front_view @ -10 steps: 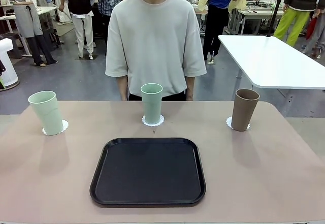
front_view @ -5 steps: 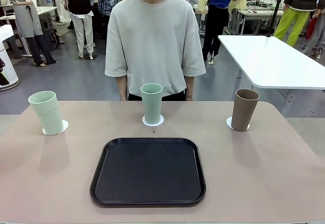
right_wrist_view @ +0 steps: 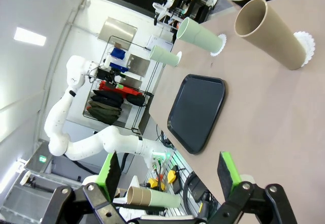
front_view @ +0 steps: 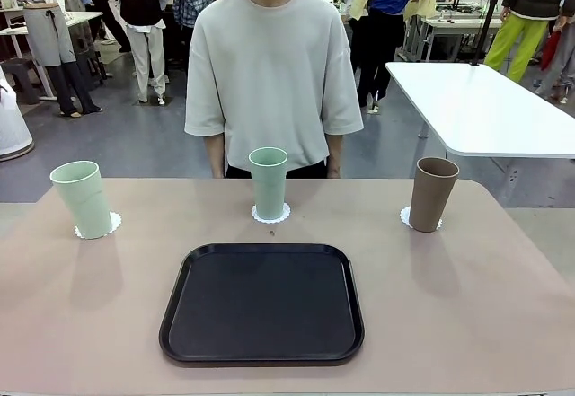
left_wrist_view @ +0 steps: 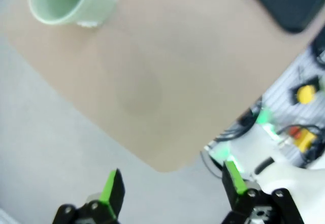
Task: Place coasters on the table and set cups on them.
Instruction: Take one Reusable plastic cup from the Flat Tray and place it on a coaster set by the human.
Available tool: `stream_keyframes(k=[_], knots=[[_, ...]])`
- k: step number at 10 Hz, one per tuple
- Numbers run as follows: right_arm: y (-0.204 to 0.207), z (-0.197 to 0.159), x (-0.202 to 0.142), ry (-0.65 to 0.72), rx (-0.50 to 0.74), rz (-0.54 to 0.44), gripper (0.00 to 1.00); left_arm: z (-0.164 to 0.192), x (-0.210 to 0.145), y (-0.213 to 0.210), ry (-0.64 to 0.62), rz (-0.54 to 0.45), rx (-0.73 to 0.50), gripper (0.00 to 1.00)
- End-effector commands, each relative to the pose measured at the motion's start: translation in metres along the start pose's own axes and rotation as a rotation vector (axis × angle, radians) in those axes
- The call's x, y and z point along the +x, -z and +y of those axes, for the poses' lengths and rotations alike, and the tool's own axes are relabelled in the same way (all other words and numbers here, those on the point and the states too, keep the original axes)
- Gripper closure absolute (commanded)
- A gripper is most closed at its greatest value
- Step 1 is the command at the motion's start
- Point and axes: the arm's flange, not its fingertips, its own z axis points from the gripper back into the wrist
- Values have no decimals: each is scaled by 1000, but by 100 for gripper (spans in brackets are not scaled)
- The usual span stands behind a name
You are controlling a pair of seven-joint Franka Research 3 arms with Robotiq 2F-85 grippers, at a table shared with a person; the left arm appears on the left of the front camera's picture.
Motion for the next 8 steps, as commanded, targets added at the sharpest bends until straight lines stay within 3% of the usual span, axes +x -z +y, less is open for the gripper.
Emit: stream_keyframes(k=[1, 4, 5, 6, 7, 8], knots=[[0, 0, 0, -3, 13, -10, 0, 10, 3, -5, 35, -46, 44, 0], [0, 0, 0, -3, 13, -10, 0, 1, 2, -2, 16, -19, 0, 0], [0, 0, 0, -3, 13, -10, 0, 13, -7, 2, -57, -234, -358, 0], [0, 0, 0, -3, 13, -10, 0, 24, -23, 20, -143, -360, -609, 0], [0, 0, 0, -3, 13, -10, 0, 38, -41, 43, -233, -448, -807, 0], [0, 0, 0, -3, 13, -10, 0, 53, -53, 60, -316, -521, -926, 0]])
